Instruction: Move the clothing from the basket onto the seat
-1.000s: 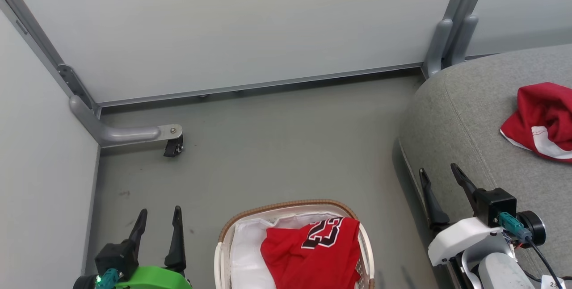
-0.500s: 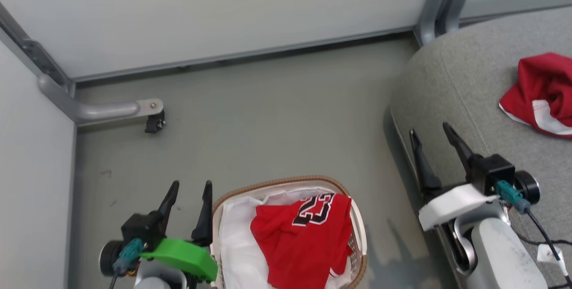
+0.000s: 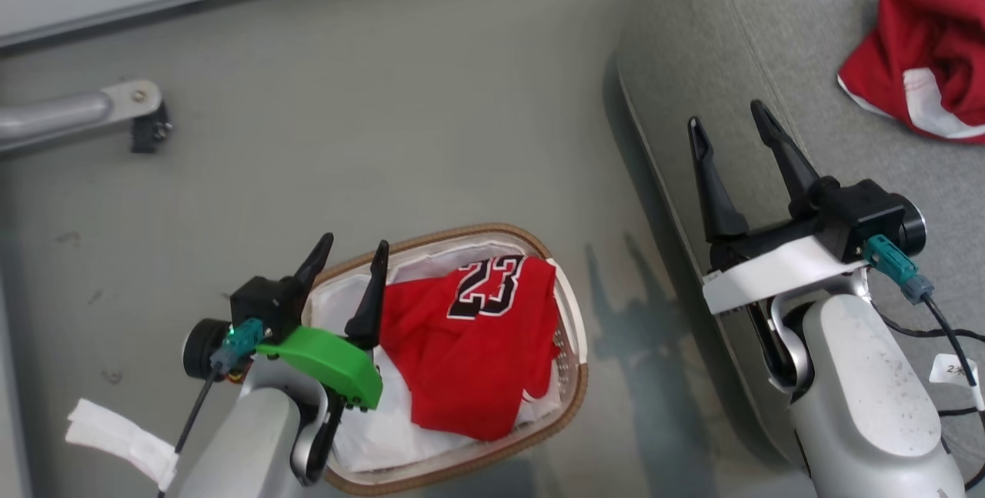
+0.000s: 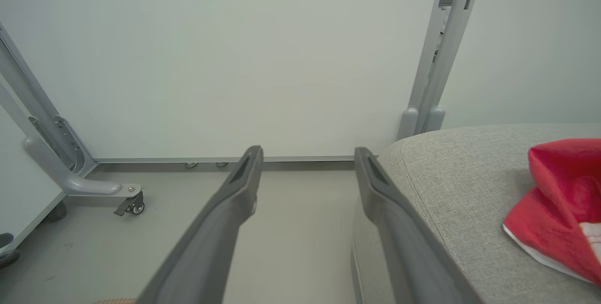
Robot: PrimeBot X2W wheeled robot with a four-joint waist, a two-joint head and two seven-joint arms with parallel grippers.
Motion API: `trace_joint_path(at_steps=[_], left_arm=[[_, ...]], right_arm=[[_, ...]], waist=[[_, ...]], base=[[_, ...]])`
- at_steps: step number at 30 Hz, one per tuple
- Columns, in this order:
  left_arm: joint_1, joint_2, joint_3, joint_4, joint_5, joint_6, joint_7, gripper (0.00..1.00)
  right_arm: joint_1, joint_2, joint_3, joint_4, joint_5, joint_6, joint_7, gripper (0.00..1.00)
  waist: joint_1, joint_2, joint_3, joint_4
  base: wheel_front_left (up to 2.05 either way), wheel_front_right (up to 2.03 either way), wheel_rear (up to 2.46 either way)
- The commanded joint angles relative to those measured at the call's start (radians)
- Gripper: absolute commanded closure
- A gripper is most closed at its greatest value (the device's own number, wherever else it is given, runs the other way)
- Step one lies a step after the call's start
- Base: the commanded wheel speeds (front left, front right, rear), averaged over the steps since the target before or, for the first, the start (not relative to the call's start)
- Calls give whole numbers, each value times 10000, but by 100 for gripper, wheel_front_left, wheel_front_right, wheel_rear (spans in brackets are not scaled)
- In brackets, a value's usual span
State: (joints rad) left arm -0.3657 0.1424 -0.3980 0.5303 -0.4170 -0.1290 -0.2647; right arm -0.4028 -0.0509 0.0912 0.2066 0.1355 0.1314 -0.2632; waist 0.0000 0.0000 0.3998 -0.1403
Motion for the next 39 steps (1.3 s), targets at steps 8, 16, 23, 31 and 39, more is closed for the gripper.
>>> trace_joint_path(at_steps=[8,16,23,31,39], left_arm=[[-1369,675,-940,789,-558,-29,6,0],[-2114,1040,-2350,1419,-1404,-31,6,0],[-2791,1419,-3756,1723,-2222,-31,6,0],[-3687,1767,-5389,2031,-3082,-31,6,0],[-4405,1871,-6674,2484,-3668,-31,7,0]], right_arm=[[-633,-8,226,-431,415,-14,-22,0],[-976,-3,413,-794,682,-14,-22,0],[-1444,-9,614,-1176,884,-14,-22,0],[-1836,-11,893,-1665,1008,-14,-22,0],[-1864,-12,903,-1865,906,-14,-22,0]], waist=[[0,0,2279,-1634],[0,0,3147,-1940],[0,0,3853,-2099],[0,0,4568,-2264],[0,0,4897,-2250]], base=[[0,0,0],[0,0,0],[0,0,0],[0,0,0],[0,0,0]])
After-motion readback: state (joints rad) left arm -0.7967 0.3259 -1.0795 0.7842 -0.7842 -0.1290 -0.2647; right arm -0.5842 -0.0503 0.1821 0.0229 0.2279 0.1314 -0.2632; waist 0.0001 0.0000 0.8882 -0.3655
